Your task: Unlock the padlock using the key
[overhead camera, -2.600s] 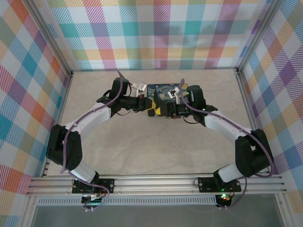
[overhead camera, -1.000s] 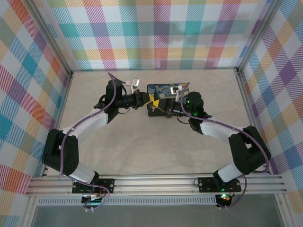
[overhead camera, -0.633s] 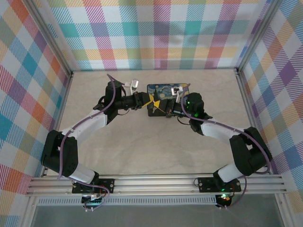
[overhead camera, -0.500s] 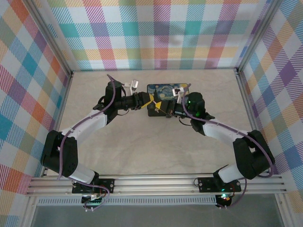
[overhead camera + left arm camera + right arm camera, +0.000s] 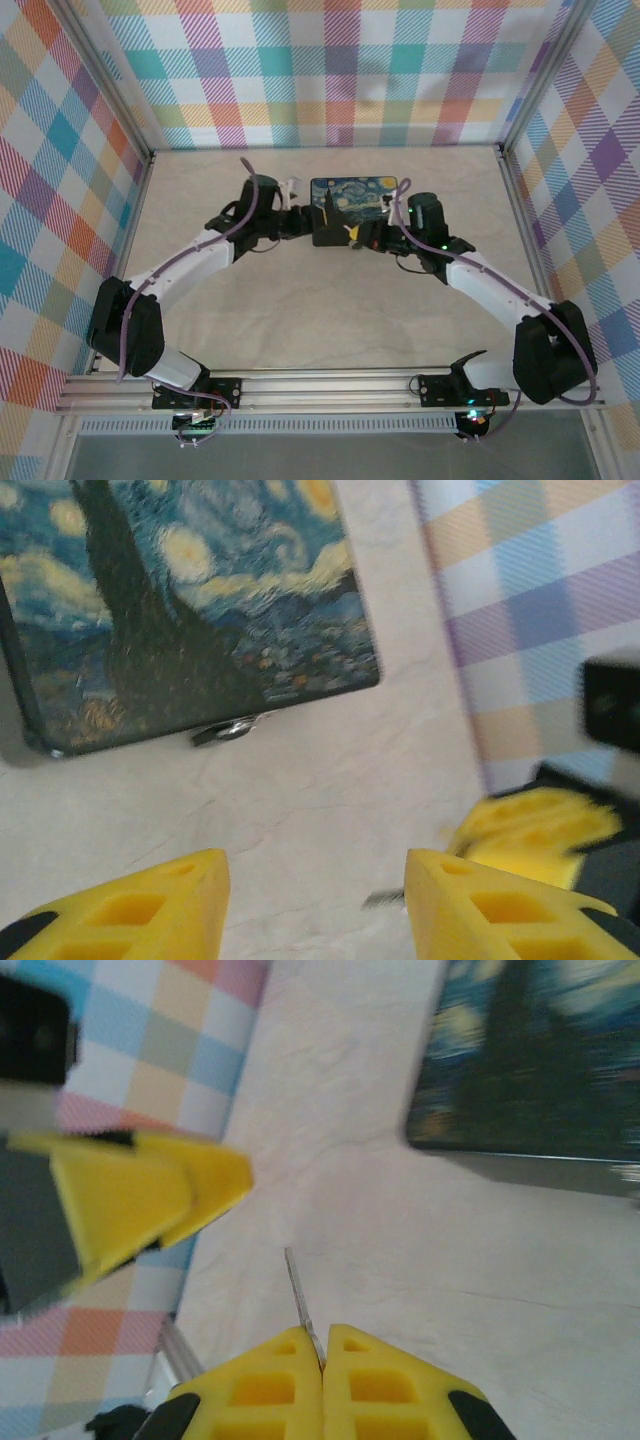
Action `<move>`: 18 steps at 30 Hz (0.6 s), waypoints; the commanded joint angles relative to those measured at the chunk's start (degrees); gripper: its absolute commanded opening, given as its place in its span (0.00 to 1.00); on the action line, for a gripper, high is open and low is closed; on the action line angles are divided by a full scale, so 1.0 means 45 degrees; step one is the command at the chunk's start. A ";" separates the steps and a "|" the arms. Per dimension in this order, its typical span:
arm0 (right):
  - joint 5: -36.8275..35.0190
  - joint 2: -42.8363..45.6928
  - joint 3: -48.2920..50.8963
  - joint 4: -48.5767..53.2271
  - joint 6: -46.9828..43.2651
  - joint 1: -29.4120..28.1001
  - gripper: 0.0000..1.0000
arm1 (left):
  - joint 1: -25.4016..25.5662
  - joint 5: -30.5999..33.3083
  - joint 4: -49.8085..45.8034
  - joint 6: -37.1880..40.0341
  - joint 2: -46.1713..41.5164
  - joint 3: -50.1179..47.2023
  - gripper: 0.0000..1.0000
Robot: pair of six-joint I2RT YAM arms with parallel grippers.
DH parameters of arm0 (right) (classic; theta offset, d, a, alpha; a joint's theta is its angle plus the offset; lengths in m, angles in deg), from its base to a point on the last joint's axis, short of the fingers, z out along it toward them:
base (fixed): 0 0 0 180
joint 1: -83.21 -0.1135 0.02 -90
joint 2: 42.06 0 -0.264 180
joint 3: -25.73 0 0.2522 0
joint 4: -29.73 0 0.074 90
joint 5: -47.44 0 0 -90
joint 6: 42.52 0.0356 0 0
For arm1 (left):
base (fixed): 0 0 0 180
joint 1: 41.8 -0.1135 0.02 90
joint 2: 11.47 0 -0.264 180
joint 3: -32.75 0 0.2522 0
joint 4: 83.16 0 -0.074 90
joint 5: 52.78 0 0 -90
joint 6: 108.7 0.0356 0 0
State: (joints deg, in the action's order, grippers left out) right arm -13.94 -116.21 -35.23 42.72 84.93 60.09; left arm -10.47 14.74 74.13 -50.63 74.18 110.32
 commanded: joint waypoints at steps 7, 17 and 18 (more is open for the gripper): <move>-0.0945 0.1263 0.0633 0.4096 -0.1831 0.2433 0.00 | 0.4110 0.7875 -0.0430 -0.0559 0.2623 0.0608 0.54; -0.0636 0.1955 0.0813 0.4443 -0.1888 0.3293 0.01 | 0.4795 1.0062 0.0843 -0.1740 0.6790 0.3036 0.59; -0.0522 0.1999 0.0884 0.4347 -0.1862 0.3325 0.01 | 0.4795 1.0313 0.0696 -0.1772 0.7108 0.3393 0.59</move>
State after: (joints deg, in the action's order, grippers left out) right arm -18.14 -108.54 -32.56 61.62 78.00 74.41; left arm 11.00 54.87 75.33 -56.81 104.25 121.25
